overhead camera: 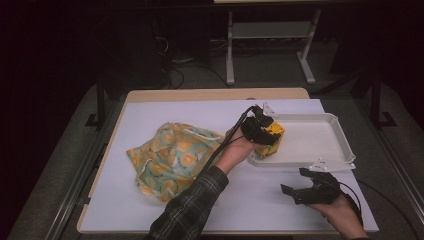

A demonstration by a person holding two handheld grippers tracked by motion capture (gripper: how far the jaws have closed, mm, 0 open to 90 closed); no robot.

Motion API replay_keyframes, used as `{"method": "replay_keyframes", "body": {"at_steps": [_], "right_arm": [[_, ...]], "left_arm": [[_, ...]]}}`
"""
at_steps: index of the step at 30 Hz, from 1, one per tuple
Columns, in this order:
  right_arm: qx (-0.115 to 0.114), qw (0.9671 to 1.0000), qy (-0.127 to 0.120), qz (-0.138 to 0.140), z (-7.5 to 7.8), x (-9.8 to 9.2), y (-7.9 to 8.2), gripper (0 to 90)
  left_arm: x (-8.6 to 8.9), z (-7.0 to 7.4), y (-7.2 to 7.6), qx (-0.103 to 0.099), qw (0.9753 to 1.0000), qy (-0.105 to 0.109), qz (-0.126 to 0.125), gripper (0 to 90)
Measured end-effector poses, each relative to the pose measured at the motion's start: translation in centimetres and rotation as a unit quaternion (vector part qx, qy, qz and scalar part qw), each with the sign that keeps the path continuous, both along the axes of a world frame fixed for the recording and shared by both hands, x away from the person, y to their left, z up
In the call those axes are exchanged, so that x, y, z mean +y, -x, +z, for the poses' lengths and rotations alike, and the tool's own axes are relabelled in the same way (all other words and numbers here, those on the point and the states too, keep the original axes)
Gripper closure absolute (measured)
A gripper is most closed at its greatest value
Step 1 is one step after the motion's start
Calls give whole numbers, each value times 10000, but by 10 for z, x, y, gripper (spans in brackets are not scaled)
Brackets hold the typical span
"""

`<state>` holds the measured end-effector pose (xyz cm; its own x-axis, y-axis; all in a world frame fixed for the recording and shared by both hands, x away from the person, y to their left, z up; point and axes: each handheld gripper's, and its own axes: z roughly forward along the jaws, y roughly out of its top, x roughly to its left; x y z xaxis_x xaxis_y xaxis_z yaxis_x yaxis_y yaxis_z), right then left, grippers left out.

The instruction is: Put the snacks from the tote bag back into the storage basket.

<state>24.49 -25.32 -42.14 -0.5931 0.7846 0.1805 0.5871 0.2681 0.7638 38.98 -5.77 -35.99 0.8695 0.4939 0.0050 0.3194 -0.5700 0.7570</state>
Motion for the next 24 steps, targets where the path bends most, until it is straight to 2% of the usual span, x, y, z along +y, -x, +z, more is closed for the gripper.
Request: {"method": "replay_keyframes", "body": {"at_steps": [7, 16, 24], "right_arm": [[-11, 10000, 15, 21, 0, 0, 0, 62], [4, 10000, -9, 6, 0, 0, 0, 63], [-1, 10000, -9, 11, 0, -1, 0, 63]], "left_arm": [[-2, -3, -2, 35, 10000, 4, 31, 516], [-7, -12, -2, 54, 9999, -137, -37, 515], [-7, -15, -1, 69, 9999, -139, -9, 514]]}}
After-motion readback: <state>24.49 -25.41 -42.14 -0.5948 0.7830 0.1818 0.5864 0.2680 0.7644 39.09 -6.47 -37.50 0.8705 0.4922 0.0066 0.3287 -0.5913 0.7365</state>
